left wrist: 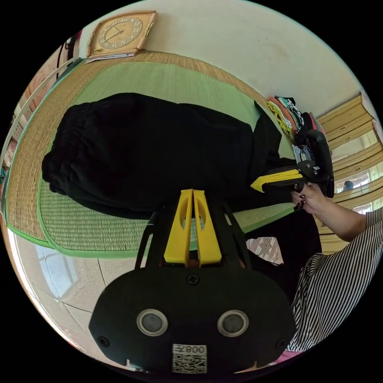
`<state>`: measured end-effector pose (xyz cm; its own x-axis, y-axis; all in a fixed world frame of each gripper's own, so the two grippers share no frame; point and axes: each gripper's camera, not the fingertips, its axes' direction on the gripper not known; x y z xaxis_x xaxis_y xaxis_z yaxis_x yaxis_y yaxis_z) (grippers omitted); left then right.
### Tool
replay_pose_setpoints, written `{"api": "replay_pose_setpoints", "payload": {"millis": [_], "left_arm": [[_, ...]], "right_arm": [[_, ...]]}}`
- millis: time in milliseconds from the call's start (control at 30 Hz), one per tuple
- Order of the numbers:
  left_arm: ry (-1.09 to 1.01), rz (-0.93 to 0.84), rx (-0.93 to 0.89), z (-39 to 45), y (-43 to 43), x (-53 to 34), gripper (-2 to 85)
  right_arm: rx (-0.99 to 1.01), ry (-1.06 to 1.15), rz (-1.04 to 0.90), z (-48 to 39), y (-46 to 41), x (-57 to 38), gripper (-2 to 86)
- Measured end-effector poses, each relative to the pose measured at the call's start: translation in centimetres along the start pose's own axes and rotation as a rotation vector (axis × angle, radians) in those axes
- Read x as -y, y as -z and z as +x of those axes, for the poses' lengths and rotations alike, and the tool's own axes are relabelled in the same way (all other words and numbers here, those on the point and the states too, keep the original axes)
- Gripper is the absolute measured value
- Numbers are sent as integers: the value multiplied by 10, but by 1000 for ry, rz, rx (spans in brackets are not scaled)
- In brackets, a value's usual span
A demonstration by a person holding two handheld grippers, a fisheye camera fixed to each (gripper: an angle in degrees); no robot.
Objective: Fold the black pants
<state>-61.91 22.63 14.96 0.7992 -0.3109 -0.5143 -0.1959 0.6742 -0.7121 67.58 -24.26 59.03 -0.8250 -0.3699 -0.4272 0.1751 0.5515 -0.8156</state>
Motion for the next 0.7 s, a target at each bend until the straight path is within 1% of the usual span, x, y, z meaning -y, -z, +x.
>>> {"api": "replay_pose_setpoints", "payload": {"millis": [100,167,233,300,400,567,700], "left_arm": [[-84,61,-110,26,-5,8,22],[-177,50,-175,59,-22,19,44],[-243,24,-192,85,-39,27,58],[-290,-8,-156,110,-59,34,66],[-351,-62,-69,144,-89,42,73],[-412,-148,60,185,-131,50,72],[-444,-156,121,208,-147,53,58]], "right_arm": [[-21,-41,104,24,27,-14,12],[-50,-117,176,50,46,-23,22],[-62,-218,232,82,62,-32,39],[-62,-365,292,127,81,-43,68],[-73,-466,316,166,93,-48,84],[-121,-567,299,206,94,-42,101],[-191,-634,228,233,82,-38,91]]}}
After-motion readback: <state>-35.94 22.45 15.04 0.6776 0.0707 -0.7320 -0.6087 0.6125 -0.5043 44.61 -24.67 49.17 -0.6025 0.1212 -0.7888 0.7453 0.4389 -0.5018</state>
